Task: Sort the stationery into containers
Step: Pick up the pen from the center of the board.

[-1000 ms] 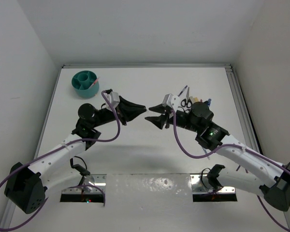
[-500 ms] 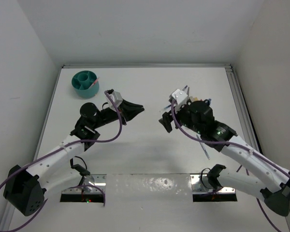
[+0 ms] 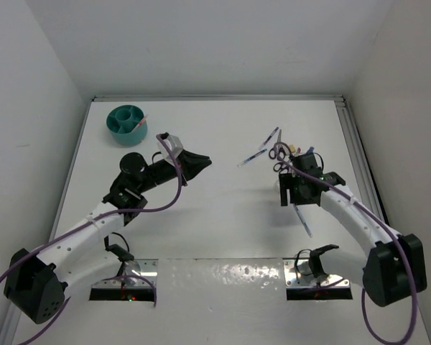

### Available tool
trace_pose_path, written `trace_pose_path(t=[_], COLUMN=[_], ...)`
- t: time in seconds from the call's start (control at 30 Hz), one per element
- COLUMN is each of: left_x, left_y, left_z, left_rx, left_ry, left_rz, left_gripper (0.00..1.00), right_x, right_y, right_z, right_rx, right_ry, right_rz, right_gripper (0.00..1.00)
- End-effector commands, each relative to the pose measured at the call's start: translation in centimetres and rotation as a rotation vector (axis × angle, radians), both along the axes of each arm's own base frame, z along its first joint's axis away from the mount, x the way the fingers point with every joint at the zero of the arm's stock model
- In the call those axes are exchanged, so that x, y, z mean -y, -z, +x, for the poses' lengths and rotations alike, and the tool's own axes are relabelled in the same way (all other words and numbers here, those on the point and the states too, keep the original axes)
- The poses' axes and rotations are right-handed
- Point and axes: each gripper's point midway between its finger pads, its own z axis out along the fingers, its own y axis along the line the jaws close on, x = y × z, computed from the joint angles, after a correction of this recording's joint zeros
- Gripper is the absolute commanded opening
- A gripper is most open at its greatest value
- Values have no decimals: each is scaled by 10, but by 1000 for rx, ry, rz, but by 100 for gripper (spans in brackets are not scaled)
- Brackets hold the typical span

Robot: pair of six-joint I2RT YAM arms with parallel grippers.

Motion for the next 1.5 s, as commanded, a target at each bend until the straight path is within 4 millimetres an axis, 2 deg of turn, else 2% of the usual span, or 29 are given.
trace_pose_path(t=[0.0, 0.03, 0.23, 0.4, 0.6, 0.77, 0.87, 1.1, 1.13, 1.37, 1.47], left_x=[-5, -6, -10, -11, -14, -14, -14, -15, -15, -17, -18], left_y=[-18, -17, -17, -20, -21, -21, -22, -25, -24, -26, -25], left_z=[-2, -2, -2, -2, -1, 1, 1, 2, 2, -1, -1], left_rx=[59, 59, 65, 83, 95, 99, 102, 109, 109, 118, 116], left_ry=[-21, -24, -44, -52, -64, -68, -67, -69, -71, -71, -74], left_rz=[-28, -27, -34, -41, -48, -56, -55, -64, -63, -66, -68], left_gripper=[0, 0, 0, 0, 0, 0, 0, 0, 0, 0, 0], right_x=[13, 16, 24, 30, 29, 21, 15, 2, 1, -6, -11], right_y=[15, 26, 57, 73, 93, 98, 98, 94, 94, 97, 98], right_z=[5, -2, -3, -8, -18, -21, -22, -19, -19, -24, -23], right_rx=[-47, -80, -161, -212, -267, -314, -313, -281, -278, -260, -245], right_ry=[97, 107, 172, 226, 255, 238, 242, 232, 227, 228, 222], right_rz=[43, 48, 74, 59, 75, 112, 142, 204, 204, 208, 209], right_gripper=[74, 72, 55, 51, 46, 46, 43, 17, 17, 1, 0])
